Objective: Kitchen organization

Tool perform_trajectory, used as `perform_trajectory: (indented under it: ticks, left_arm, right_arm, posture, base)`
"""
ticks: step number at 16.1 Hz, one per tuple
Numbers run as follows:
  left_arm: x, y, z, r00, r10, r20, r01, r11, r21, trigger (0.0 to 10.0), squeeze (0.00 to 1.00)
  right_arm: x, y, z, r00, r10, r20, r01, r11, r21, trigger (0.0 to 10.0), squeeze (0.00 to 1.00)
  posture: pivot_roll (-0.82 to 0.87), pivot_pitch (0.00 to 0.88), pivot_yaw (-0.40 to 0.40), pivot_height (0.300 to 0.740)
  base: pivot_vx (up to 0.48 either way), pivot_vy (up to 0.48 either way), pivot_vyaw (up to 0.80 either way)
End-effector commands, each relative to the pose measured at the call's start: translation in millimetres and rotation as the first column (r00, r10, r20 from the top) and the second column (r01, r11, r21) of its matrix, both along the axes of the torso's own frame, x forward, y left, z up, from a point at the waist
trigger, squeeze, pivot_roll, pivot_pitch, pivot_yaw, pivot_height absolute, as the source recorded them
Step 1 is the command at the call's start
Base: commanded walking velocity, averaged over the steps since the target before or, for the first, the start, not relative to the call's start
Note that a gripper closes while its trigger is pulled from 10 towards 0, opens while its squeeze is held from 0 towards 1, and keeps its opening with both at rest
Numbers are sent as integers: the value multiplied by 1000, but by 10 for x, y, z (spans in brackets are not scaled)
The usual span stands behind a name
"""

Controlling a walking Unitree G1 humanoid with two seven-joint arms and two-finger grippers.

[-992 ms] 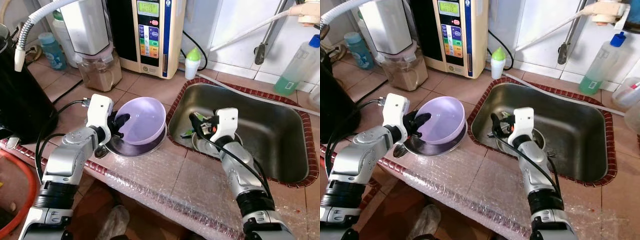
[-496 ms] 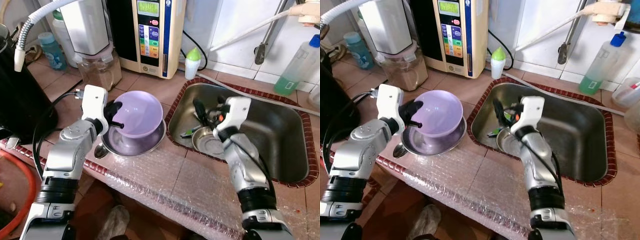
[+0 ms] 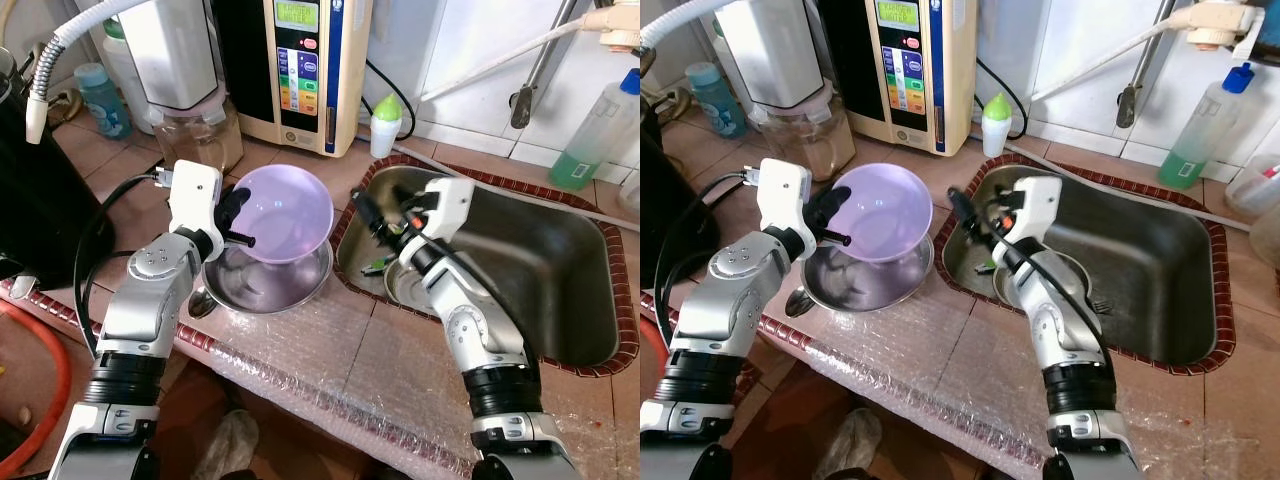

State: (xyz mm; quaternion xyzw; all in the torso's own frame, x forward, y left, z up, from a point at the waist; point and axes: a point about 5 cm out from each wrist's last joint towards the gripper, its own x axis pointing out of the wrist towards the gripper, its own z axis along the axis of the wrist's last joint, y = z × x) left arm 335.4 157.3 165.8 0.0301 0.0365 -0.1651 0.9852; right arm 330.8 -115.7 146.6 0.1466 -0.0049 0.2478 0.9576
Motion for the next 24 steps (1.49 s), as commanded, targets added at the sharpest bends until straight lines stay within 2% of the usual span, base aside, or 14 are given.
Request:
perform_trajectory:
  ticks: [1, 6, 7, 8, 10, 12, 17, 24]
  left_arm:
    - [13, -34, 96, 999, -15, 40, 14, 1000, 14, 0, 0]
    - [17, -92, 87, 997, -45, 60, 43, 998, 35, 0, 0]
    - [17, -106, 88, 997, -50, 63, 48, 998, 36, 0, 0]
    - [17, -116, 88, 996, -56, 66, 54, 998, 36, 0, 0]
    - [7, -141, 88, 994, -73, 76, 70, 997, 37, 0, 0]
    - [1, -163, 91, 992, -85, 89, 82, 996, 42, 0, 0]
    - [3, -173, 84, 991, -94, 100, 88, 994, 63, 0, 0]
    - [9, -175, 98, 988, -98, 117, 90, 993, 72, 0, 0]
  right_arm:
    - [-20, 46, -24, 999, 32, -10, -32, 999, -24, 10000, 0]
    - [-20, 258, -67, 989, 113, -93, -117, 992, -36, 10000, 0]
    - [10, 285, -76, 989, 99, -106, -105, 993, -53, 3569, 0]
    - [32, 294, -89, 989, 84, -118, -92, 993, -70, 0, 0]
    - [73, 301, -143, 986, 44, -162, -64, 991, -116, 0, 0]
    - [103, 332, -149, 981, 37, -188, -60, 992, -114, 0, 0]
    - [134, 431, -20, 977, 115, -179, -118, 993, -3, 0, 0]
    - [174, 361, -127, 969, 49, -244, -68, 995, -72, 0, 0]
  posture:
    - [-5, 0, 28, 740]
    - [-5, 0, 30, 740]
    - [-5, 0, 30, 740]
    - [-4, 0, 29, 740]
    - [-5, 0, 27, 740]
    - [-5, 0, 26, 740]
    - [-4, 0, 25, 740]
    - [-3, 0, 25, 740]
  base:
    - [0, 0, 0]
    - [0, 0, 0]
    - [0, 0, 0]
    - [0, 0, 0]
    - [0, 0, 0]
    - [0, 0, 0]
    - [0, 0, 0]
    - [0, 0, 0]
